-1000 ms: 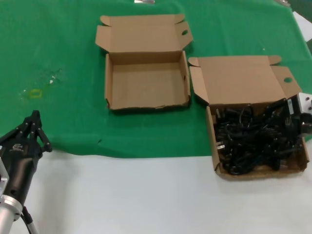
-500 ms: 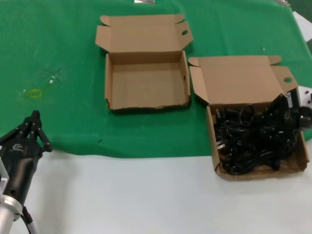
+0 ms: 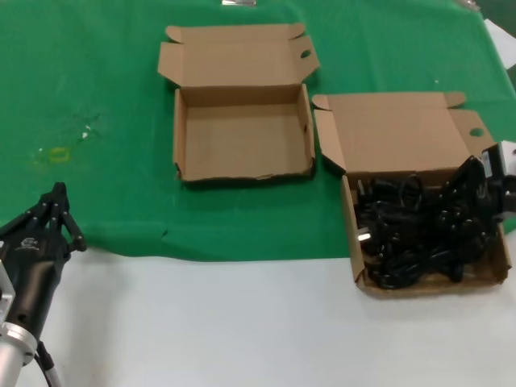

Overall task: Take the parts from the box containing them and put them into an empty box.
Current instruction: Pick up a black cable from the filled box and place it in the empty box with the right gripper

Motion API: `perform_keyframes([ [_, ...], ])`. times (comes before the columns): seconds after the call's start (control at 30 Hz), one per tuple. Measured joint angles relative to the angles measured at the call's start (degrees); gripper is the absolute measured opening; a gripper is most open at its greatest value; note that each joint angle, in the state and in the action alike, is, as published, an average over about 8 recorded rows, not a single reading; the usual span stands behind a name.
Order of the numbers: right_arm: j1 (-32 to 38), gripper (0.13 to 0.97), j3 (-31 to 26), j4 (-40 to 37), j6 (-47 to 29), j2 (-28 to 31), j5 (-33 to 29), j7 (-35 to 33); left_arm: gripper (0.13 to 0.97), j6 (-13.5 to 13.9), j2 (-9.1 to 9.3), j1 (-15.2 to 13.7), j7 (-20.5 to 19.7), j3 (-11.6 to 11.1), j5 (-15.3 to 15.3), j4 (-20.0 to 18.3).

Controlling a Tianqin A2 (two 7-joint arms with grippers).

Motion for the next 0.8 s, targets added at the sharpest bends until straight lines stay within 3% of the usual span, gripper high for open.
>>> perform_keyframes([
  [0.4,2.5,0.213,1.5,7.8,-4.2,2.2,1.3,8.1,0.144,0.0,0.00,0.0,0.0,0.0,0.0,0.0],
  [0.8,7.7,0.212,0.1,2.1,-0.5,-5.5,-0.3,7.1,0.144,0.0,0.00,0.0,0.0,0.0,0.0,0.0],
])
